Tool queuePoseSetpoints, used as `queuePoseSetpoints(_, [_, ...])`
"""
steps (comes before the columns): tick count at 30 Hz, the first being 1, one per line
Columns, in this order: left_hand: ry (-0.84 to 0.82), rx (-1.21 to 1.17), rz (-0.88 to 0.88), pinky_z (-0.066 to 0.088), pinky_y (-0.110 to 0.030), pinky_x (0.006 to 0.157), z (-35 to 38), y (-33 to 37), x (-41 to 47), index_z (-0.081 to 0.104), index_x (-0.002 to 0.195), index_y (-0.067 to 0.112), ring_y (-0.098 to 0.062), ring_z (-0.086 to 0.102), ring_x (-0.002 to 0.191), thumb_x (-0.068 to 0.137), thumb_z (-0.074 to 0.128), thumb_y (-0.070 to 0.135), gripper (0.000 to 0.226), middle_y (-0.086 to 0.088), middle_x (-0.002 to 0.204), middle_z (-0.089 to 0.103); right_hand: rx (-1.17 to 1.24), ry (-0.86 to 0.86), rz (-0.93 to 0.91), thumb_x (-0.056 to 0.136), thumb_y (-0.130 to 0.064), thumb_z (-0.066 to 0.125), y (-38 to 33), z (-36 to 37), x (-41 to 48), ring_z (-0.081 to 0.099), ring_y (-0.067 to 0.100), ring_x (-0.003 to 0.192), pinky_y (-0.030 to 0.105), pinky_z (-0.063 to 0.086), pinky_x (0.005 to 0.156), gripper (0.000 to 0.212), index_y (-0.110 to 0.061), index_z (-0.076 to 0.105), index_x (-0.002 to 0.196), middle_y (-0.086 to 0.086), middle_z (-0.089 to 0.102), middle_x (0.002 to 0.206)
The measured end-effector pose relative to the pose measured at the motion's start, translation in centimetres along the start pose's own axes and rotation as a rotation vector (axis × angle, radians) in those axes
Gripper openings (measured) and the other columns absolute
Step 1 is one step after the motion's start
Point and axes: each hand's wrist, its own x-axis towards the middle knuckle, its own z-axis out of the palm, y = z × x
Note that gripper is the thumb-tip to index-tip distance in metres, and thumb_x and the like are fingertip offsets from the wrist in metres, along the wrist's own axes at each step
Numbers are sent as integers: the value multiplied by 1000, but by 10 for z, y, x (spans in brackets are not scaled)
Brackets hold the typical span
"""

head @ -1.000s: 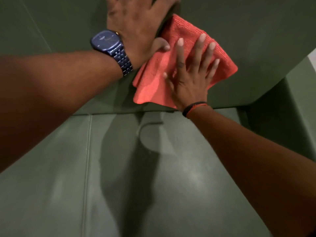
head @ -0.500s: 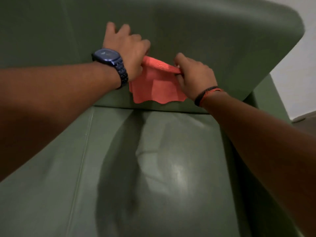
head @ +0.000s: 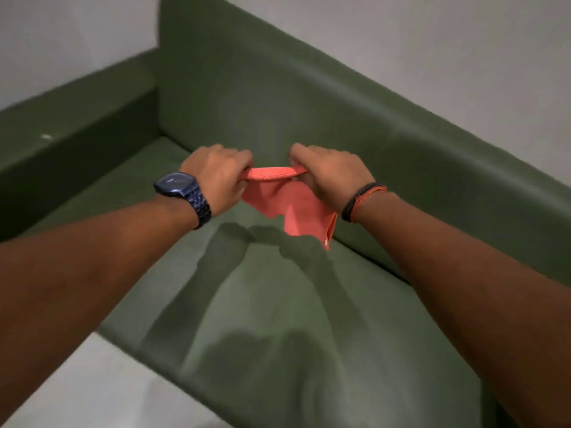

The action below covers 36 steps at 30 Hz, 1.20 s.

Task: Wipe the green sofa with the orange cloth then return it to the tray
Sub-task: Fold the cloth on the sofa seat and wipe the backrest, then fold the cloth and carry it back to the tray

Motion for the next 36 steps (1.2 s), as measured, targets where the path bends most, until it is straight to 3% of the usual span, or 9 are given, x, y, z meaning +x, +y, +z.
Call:
queuePoseSetpoints(12, [48,114,-481,44,-44,77,-172,-371,-245,63,96,6,-38,56,88,80,58,13,19,-18,94,62,304,-118,-390,86,-17,56,-380,47,303,60,35,78,42,46,62,7,-18,51,91,10,64,87])
queuePoseSetpoints(17, [-3,156,-711,46,-44,73,-210,-488,-348,66,94,4,-39,59,85,80,58,14,19,-22,92,64,453,-254,-634,82,-8,59,-519,99,388,63,33,90,39,47,72,22,-16,58,103,13,69,99])
queuePoseSetpoints(22, [-148,367,-940,42,-41,65,-217,-580,-421,69,77,6,-38,58,73,75,65,13,7,-18,77,65,501,-327,-797,78,4,57,-644,177,453,61,31,105,40,49,89,38,-13,61,111,14,66,116])
queuePoseSetpoints(26, [-125,457,-964,40,-41,66,-221,-644,-467,69,81,10,-34,55,74,79,60,23,16,-15,78,62,455,-124,-964,72,7,59,-710,231,486,61,36,88,42,52,77,39,-5,64,109,18,67,99])
queuePoseSetpoints(29, [-100,472,-934,39,-40,62,-209,-677,-500,68,81,11,-33,53,71,80,45,33,31,-13,75,59,447,75,-1006,78,-2,53,-738,277,497,60,32,80,39,51,67,30,-11,66,104,12,66,90])
queuePoseSetpoints(31, [-115,429,-917,40,-40,62,-185,-686,-516,69,85,12,-32,53,70,80,36,35,40,-12,75,60,431,99,-1021,81,-5,48,-747,308,499,59,31,77,39,51,68,26,-13,66,100,11,65,86])
queuePoseSetpoints(33, [-170,347,-918,44,-40,64,-149,-694,-536,71,91,13,-32,55,70,84,35,34,42,-13,77,64,378,17,-1057,83,-5,50,-757,344,496,60,30,75,38,51,68,23,-13,66,98,11,65,82])
queuePoseSetpoints(36, [-361,208,-880,49,-39,67,-96,-694,-562,71,98,16,-33,59,72,84,55,28,24,-12,83,67,134,-429,-1165,90,-13,45,-763,389,477,60,34,90,43,50,81,26,-14,62,110,13,64,99])
